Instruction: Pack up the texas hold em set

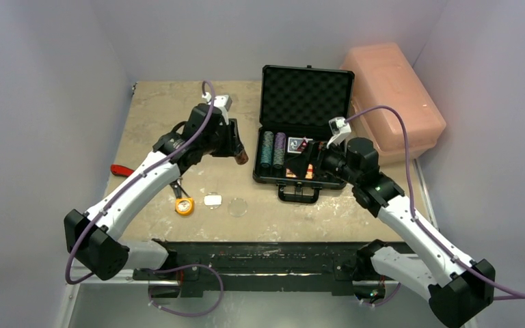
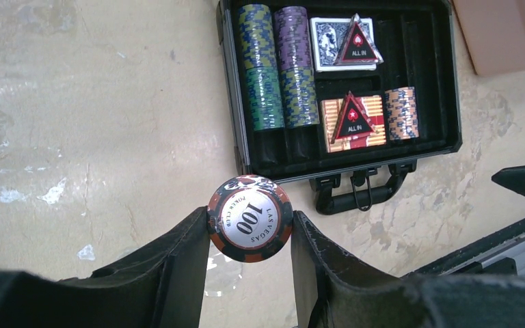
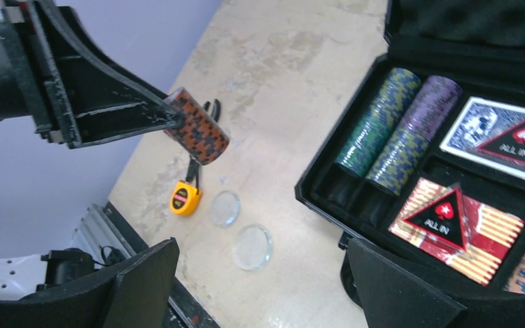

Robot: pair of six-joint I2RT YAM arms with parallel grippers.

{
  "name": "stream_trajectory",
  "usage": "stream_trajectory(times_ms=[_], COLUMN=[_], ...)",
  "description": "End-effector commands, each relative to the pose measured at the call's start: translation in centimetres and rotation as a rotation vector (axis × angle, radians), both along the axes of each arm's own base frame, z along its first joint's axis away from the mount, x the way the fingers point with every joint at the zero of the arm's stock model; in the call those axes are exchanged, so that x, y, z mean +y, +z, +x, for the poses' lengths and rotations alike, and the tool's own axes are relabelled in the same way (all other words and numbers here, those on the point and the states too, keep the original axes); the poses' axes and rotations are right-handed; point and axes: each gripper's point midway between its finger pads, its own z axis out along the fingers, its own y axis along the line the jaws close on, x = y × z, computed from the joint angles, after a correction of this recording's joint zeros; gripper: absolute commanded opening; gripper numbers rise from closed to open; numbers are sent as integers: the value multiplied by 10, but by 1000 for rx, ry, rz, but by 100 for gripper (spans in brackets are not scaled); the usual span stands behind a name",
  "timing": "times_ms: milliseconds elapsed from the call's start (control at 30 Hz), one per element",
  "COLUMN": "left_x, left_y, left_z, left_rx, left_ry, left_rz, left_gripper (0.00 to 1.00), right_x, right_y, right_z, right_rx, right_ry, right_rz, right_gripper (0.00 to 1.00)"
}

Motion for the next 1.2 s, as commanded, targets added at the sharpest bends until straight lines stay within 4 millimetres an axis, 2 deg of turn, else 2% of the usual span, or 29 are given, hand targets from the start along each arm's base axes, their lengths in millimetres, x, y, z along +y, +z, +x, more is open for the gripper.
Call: stream_trajectory(times_ms=[0,200,333,633,833,1167], left_x=[-12,-22,-23,-21,-21,-25], left_y=[49,60,45,51,57,65], left_z=[11,17,21,25,25,20], left_rx=[-145,-182,-190,-156,-136,-141], left_ry=[-61,-116,-106,-119,-149,-196], left_rz=[-55,-64,-76,-122,-176,-217], left_gripper=[0,0,0,0,0,0], right_x=[12,24,36,62,77,112], right_y=[29,38,40,38,43,34], right_z=[-9,-15,-19,-1,13,25], right_rx=[-106,-171,-200,-275,-418,-580], right_ry=[71,146,191,233,300,379], right_rz=[90,139,165,81,-30,-145], right_gripper=[99,98,96,92,89,86])
